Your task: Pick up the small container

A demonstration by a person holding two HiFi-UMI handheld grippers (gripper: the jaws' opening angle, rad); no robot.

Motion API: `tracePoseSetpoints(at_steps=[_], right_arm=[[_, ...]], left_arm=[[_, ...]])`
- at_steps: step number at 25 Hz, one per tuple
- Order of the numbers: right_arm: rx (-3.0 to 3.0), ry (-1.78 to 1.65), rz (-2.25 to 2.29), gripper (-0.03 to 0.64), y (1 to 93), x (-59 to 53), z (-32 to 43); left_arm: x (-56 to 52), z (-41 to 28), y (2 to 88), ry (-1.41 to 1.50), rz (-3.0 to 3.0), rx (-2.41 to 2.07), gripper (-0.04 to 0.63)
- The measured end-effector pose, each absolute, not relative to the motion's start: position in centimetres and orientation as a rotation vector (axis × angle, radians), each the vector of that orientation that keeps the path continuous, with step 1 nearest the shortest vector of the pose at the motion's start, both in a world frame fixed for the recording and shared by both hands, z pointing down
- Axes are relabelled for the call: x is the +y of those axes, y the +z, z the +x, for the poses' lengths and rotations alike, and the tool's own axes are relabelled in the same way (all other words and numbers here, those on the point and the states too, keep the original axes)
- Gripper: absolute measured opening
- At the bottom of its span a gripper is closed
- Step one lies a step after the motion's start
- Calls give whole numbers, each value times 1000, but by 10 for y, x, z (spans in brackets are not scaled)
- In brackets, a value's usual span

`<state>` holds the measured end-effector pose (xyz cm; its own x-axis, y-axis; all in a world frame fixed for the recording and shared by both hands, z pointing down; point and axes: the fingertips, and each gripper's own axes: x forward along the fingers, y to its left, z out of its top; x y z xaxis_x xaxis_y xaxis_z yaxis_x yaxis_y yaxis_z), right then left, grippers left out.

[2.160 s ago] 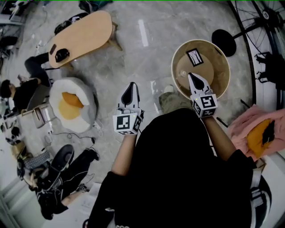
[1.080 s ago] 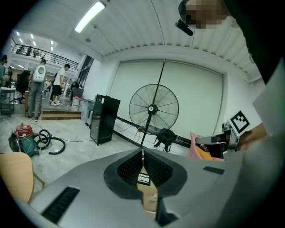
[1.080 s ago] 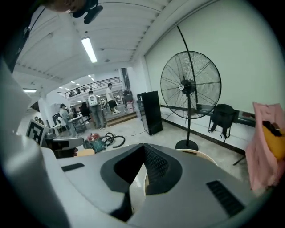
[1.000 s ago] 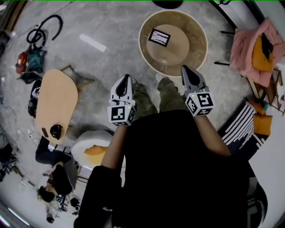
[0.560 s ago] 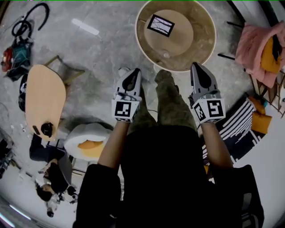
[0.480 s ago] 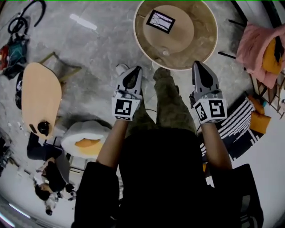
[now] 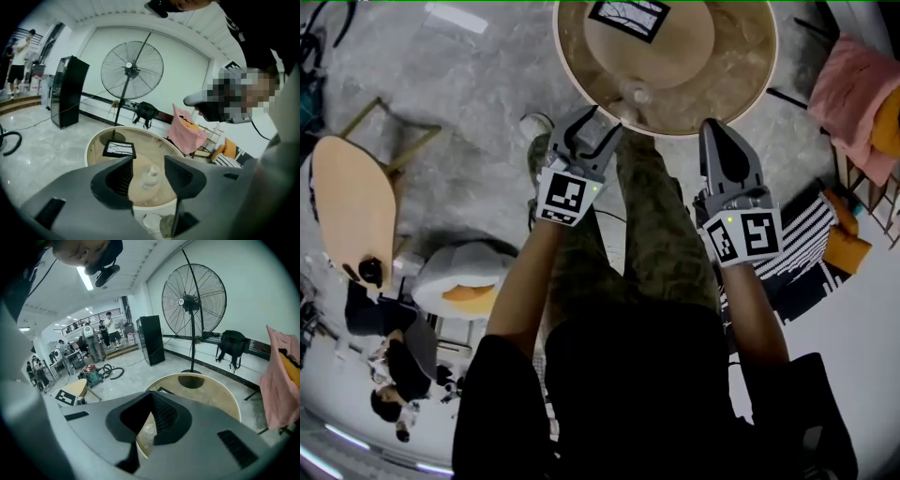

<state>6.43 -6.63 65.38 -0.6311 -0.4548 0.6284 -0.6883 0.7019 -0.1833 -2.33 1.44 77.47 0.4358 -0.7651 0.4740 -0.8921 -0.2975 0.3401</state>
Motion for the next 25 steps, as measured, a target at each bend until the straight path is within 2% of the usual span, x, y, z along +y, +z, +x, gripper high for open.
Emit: tracePoseSetpoints(at_steps=[3,7,16,25], right_arm=[[-2340,573,861,14,680,-67,71],[-2312,592,842,14,713,-63,83],[-2273,667,849,14,757,-69,109],[-2274,620,802,14,775,-76,124]], left_arm=[[7,-8,810,389,2242,-1295,273],[-2,4,855,501,2332,-1227,338],[-19,44,911,694,2546,-1073,376],[-48,75,939,675,2534,-1102,376]])
